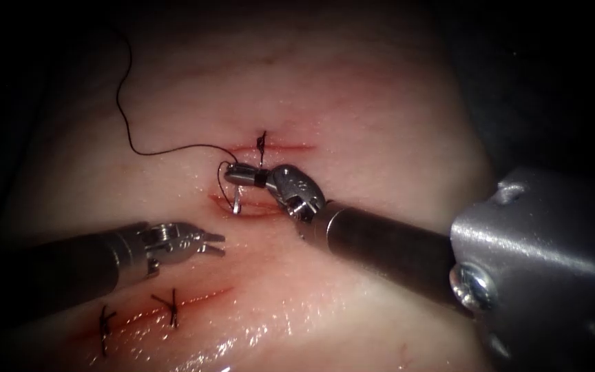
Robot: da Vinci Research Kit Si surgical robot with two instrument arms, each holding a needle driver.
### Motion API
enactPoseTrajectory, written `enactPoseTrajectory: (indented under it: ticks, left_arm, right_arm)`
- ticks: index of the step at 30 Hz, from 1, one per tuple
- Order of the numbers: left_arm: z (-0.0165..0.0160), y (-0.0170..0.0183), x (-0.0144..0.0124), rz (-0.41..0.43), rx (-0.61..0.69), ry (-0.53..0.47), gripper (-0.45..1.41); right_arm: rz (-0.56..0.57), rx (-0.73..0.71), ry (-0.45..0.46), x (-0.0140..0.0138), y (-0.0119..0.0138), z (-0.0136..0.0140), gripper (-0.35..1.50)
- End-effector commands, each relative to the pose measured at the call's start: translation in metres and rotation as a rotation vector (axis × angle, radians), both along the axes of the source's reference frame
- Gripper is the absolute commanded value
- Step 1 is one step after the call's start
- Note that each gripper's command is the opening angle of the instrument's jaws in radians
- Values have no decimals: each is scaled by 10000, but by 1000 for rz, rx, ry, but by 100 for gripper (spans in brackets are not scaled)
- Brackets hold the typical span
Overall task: Wound Closure
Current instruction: Throw the needle through the bottom of the incision using the right needle driver.
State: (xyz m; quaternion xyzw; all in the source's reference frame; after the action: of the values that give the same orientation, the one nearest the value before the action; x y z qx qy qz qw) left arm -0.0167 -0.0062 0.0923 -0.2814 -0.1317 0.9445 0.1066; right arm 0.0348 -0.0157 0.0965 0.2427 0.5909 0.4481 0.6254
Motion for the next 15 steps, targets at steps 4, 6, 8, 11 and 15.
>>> enactPoseTrajectory:
  ticks: [4, 6, 8, 11, 15]
  left_arm:
    - [25, -7, -5, 25, 2, -5, -13]
    - [33, -14, -6, 45, 6, -10, -15]
    - [36, -17, -5, 42, 14, -5, -15]
    - [40, -21, -3, 49, 23, -5, -15]
    - [37, -24, 2, 51, 26, -6, -20]
  right_arm:
    - [16, 72, 4, 8, 3, 0, -35]
    - [21, 138, 10, 5, 2, -1, -35]
    - [28, 172, 15, 3, 2, -1, -35]
    - [28, 229, 33, 3, 1, -2, -35]
    - [17, 290, 62, 5, -2, -3, -35]
